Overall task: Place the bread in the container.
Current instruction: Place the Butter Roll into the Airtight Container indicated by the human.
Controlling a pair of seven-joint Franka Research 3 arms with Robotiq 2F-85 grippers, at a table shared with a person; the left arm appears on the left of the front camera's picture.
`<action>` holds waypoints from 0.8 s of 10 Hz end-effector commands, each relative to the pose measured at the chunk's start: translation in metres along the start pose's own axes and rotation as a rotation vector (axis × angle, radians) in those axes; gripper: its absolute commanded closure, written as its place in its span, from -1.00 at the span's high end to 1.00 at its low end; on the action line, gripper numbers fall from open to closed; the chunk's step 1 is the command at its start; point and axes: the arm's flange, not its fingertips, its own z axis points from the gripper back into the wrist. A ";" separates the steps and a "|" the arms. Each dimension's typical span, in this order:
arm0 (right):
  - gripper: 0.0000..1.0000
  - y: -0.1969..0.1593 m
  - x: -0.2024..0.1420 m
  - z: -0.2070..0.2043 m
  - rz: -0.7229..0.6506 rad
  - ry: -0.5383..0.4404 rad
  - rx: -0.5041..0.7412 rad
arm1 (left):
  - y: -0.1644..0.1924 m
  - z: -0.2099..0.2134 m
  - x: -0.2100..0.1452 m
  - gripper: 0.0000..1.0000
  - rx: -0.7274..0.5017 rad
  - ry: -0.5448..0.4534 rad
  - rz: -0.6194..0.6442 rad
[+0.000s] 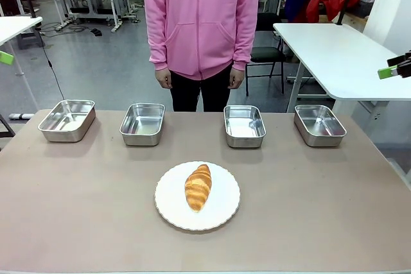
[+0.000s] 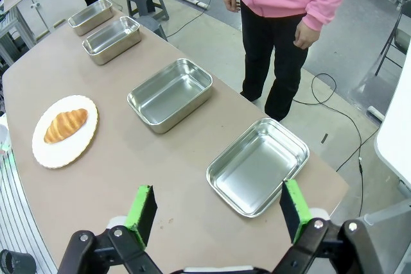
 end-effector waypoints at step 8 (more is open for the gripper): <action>1.00 0.000 0.001 -0.001 0.002 -0.014 -0.001 | 0.000 0.001 0.000 1.00 -0.002 -0.004 -0.011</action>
